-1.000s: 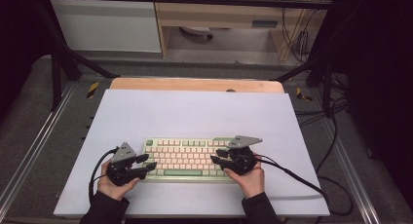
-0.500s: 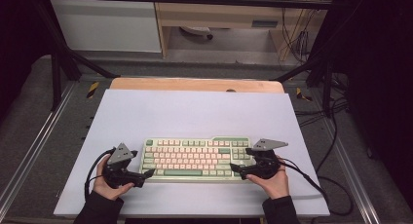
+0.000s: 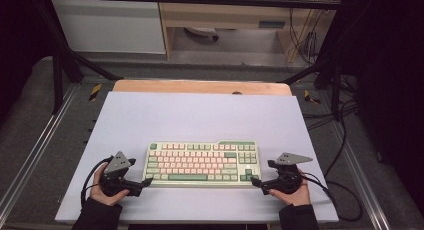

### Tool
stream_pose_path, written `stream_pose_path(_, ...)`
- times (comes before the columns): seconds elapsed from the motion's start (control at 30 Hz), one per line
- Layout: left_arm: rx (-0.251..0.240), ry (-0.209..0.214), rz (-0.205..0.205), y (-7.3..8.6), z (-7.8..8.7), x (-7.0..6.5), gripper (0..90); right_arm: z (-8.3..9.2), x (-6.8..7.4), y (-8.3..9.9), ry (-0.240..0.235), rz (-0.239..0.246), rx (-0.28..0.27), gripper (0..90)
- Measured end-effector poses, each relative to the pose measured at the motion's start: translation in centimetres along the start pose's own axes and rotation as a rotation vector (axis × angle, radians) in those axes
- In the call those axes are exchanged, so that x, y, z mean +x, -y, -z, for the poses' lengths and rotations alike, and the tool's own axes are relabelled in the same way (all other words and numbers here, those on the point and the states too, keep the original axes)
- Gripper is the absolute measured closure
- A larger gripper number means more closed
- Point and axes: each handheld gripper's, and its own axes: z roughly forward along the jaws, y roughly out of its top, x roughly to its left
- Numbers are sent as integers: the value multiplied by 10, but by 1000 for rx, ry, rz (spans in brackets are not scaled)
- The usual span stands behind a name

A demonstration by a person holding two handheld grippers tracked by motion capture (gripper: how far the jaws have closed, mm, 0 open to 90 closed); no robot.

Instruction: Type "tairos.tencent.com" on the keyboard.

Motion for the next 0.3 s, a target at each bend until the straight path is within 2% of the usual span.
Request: stream_pose_path(0.3, 0, 18, 0, 5, -3, -2, 83, 0, -2, 6, 1, 0, 17, 18)
